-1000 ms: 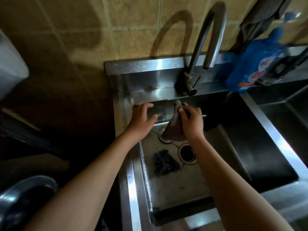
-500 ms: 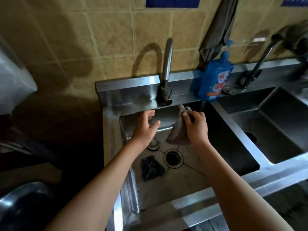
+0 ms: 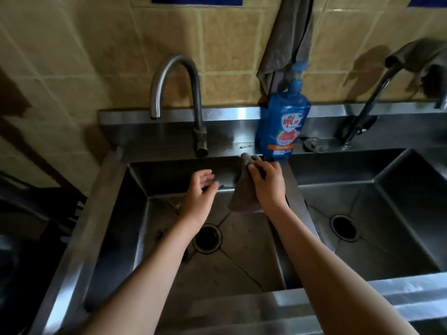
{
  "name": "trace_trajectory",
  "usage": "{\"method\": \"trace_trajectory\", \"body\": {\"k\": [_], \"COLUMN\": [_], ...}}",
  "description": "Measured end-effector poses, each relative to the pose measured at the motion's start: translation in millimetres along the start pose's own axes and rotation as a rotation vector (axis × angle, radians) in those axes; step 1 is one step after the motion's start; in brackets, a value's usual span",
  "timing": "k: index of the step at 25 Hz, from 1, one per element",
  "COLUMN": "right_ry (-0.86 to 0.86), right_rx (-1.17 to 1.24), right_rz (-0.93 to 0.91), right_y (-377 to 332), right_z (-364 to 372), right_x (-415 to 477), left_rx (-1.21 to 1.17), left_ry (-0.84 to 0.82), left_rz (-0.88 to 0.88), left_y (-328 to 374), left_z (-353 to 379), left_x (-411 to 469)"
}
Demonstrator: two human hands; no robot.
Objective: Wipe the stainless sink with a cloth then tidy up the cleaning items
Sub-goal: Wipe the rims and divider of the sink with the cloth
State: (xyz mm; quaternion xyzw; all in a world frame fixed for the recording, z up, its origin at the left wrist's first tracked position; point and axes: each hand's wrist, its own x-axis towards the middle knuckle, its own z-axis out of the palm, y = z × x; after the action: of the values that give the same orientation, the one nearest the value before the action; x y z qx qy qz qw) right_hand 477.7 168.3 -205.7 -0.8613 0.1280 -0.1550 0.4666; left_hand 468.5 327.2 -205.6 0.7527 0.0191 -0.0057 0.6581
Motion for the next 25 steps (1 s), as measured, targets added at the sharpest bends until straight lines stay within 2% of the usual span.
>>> {"method": "trace_trajectory", "body": {"k": [6, 15, 25], "right_ry": [-0.064, -0.117, -0.214], "right_rx": [-0.024, -0.129, -0.339], "right_rz": [0.004, 0.047, -0.221], "right_y": [15, 54, 82], "right_z": [17, 81, 143], "right_x": [40, 111, 174], "left_rx": [0.021, 0.116, 0.110], "left_ry": [0.034, 0.003, -0.022], "left_rz": [-0.063, -0.161, -0.097], "left_y": [-15, -89, -128], "left_z": [36, 43, 63], "left_x": [31, 118, 181]}}
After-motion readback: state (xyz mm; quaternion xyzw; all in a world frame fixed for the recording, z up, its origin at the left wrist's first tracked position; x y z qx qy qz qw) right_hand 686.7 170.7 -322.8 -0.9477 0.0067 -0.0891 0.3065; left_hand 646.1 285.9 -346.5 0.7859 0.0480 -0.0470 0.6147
